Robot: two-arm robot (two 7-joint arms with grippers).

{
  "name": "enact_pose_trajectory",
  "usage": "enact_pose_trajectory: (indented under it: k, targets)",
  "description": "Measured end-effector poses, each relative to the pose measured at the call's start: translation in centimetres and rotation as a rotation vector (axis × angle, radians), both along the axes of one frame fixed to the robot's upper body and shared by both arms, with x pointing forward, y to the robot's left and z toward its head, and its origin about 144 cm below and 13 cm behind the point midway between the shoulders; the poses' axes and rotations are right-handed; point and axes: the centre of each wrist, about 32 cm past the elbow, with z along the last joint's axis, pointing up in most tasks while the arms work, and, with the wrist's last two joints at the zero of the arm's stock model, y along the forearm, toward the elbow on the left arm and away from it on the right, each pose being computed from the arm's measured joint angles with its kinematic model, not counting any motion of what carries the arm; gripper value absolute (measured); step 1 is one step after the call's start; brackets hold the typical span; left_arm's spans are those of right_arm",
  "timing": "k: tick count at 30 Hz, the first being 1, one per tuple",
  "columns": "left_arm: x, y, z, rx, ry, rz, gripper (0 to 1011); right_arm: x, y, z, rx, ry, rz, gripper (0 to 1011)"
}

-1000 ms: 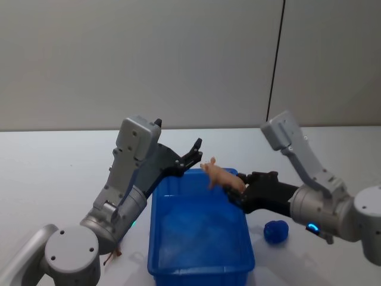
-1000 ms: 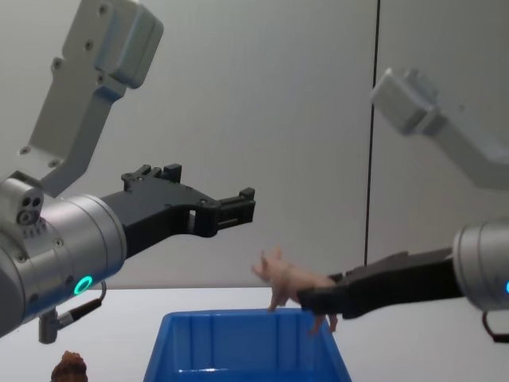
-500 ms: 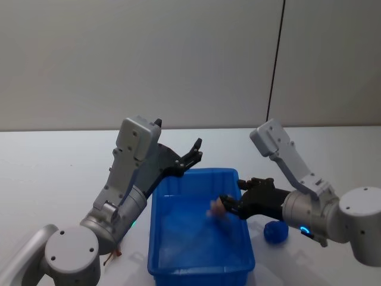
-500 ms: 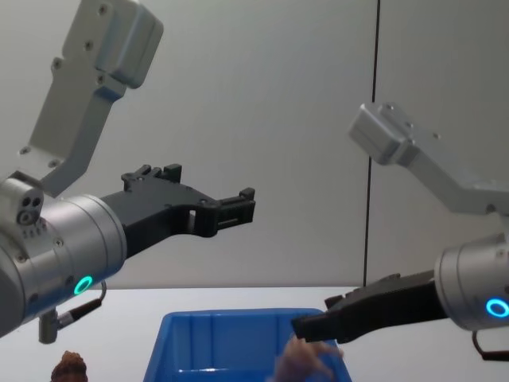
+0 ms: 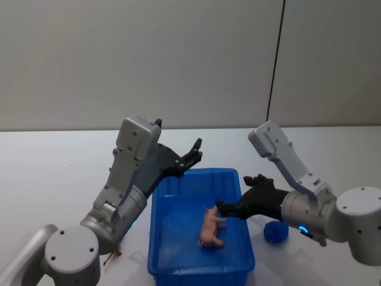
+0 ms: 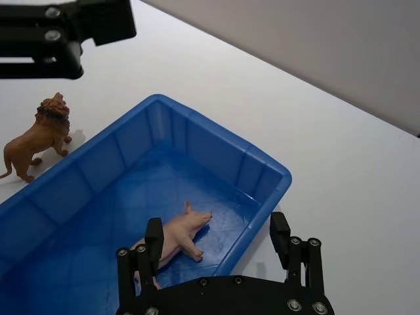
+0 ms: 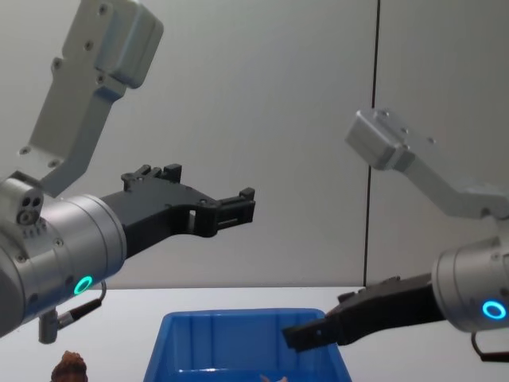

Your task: Pick up the two dolls from the table and place them into the box.

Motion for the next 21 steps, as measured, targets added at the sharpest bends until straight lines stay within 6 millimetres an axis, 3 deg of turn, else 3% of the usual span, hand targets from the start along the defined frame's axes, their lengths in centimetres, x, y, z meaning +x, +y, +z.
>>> enact_pose_trajectory:
  k: [7,21]
  targets:
    - [0.0,0.0,0.0,0.0,0.0,0.0,1001,0.1,-0.8,0.7,0.029,-0.035,-0.037,1001]
    - [0.0,0.0,0.0,0.0,0.0,0.0,1001,-1.4,-5.4,2.4,0.09,-0.078,-0.19,1001]
